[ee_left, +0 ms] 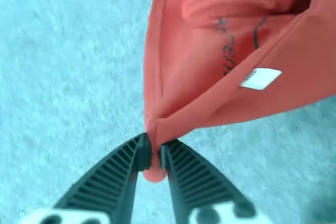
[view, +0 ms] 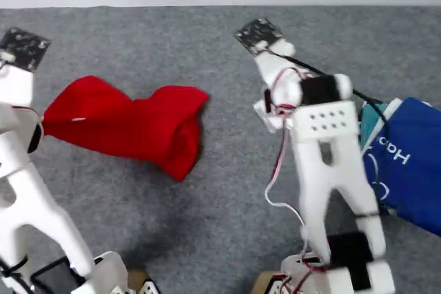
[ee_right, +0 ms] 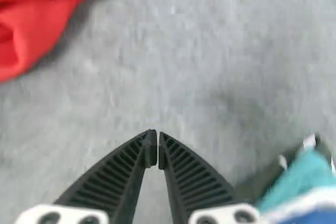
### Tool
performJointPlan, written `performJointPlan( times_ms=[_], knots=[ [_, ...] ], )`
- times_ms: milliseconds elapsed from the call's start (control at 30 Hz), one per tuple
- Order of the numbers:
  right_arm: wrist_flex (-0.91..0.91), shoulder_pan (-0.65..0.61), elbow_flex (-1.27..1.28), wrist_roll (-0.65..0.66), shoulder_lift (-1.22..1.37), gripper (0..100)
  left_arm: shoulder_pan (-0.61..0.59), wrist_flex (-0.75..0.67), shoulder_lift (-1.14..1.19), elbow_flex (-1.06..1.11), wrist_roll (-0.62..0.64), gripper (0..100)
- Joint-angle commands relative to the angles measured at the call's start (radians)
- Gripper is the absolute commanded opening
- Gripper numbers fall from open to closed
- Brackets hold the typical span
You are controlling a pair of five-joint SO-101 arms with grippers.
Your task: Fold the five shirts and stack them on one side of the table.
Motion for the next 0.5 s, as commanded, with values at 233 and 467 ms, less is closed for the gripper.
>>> performJointPlan(
  times_ms=[233, 467],
  knots=[
    [-0.199, -0.16, -0.442, -0.218, 0.464, 20.3, -0.003, 0.015, -0.035, 0.073, -0.038, 0],
    [-0.274, -0.251, -0.841, -0.218, 0.849, 20.4, 0.023, 0.015, -0.043, 0.073, -0.038, 0]
  ],
)
